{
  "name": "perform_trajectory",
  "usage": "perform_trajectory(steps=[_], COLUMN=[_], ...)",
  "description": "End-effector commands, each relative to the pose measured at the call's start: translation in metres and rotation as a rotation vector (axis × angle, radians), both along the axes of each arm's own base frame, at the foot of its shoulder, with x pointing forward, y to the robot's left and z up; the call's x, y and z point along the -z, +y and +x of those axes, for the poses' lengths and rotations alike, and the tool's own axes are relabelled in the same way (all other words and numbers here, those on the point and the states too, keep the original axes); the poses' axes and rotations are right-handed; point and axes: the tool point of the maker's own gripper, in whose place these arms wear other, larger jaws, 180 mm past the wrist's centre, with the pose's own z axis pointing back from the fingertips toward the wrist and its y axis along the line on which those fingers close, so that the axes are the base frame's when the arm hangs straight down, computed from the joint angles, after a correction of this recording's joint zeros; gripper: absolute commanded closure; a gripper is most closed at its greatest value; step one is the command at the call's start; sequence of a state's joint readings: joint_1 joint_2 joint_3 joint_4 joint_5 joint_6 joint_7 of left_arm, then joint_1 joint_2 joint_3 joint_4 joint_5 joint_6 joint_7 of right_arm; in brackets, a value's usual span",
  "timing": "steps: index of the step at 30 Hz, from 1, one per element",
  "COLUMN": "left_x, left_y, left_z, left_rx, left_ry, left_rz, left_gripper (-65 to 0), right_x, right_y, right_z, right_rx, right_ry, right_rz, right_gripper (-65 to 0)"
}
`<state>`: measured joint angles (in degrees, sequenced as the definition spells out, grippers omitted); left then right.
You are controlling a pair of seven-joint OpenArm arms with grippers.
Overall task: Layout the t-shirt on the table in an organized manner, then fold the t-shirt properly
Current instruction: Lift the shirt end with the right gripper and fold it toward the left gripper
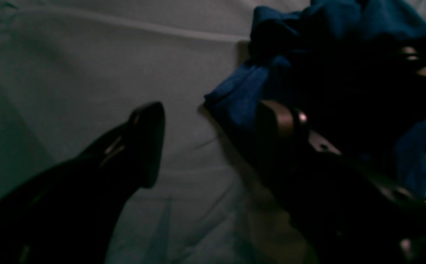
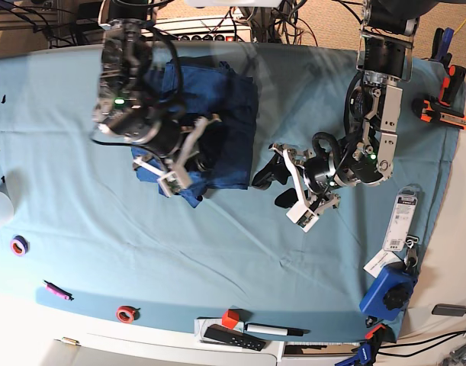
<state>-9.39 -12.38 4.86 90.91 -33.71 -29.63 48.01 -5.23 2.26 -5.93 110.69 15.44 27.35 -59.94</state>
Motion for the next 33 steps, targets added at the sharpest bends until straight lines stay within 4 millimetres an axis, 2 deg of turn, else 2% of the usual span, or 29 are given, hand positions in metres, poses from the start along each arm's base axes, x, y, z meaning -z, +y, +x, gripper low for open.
perform_trajectory(steps=[1, 10, 14, 19, 20, 27, 33], left_x=[-0.019, -0.017, -0.016, -0.016, -0.016, -0.016, -0.016], left_y=[-0.003, -0.003, -0.003, -0.003, -0.003, -0.003, -0.003], left_z=[0.009, 0.007, 0.007, 0.007, 0.007, 0.007, 0.007], left_rx=[0.002, 0.002, 0.003, 0.003, 0.003, 0.003, 0.003], left_ry=[-0.052, -0.047, -0.044, -0.042, -0.042, -0.043, -0.043], left_rz=[-0.035, -0.034, -0.031, -0.030, -0.030, -0.030, -0.030], left_gripper=[-36.2, -36.2, -36.2, -36.2, -36.2, -36.2, -36.2], right_x=[-0.014, -0.012, -0.008, -0.007, -0.006, -0.008, -0.007], right_y=[0.005, 0.023, 0.021, 0.021, 0.022, 0.042, 0.067], right_z=[0.009, 0.012, 0.011, 0.010, 0.010, 0.001, -0.012], right_rx=[0.000, -0.006, 0.003, -0.001, -0.010, -0.104, -0.206], right_ry=[-0.056, -0.079, -0.079, -0.073, -0.073, -0.064, -0.066], right_rz=[0.010, -0.094, -0.154, -0.167, -0.168, -0.104, -0.102], right_gripper=[0.0, 0.0, 0.0, -24.5, -27.2, -27.9, -27.9])
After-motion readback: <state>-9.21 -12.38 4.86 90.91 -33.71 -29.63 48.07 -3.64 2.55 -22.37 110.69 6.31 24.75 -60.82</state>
